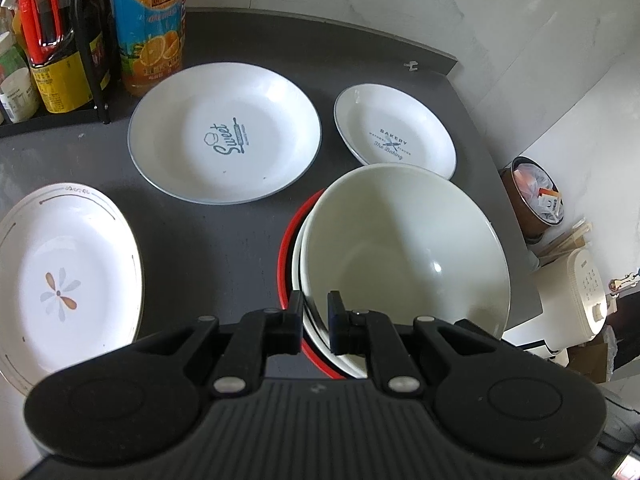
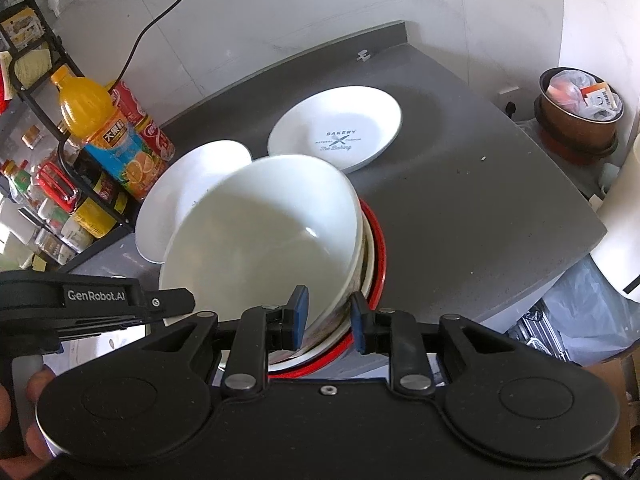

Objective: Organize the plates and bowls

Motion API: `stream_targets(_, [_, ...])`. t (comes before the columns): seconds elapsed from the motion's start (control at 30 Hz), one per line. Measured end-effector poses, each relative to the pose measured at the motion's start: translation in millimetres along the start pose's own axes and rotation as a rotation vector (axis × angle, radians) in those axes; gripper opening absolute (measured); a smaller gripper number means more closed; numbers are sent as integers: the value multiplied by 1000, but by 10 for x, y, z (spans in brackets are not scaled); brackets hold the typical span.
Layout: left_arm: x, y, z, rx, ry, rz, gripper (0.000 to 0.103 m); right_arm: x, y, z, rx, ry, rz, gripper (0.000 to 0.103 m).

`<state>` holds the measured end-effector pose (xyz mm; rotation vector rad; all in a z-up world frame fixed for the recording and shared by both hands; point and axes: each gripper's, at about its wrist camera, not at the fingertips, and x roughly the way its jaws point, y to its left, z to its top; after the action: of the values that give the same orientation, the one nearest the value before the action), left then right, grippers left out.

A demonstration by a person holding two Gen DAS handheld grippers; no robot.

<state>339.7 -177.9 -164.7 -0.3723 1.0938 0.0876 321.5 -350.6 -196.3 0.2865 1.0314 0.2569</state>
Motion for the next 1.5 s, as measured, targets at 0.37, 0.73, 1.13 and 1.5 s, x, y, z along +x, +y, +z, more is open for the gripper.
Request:
stream_targets(0.37, [-359,32,64,30,-87,-11,23,-189,133,-26,-31,-14,-34,37])
stream_targets(0.73, [-748,578,34,-39,-154,3,43,-427,445,-103,-25,-79,-47,40])
stream_targets(1.13, [-1181,1169,-104,-64,-222,1,66,-692,938,-245,-28,-135,-7,64])
stream_targets(1.5, [-1220,1484,46,-110,-235,16,70,-542,1229,-46,-63,-132,23,72])
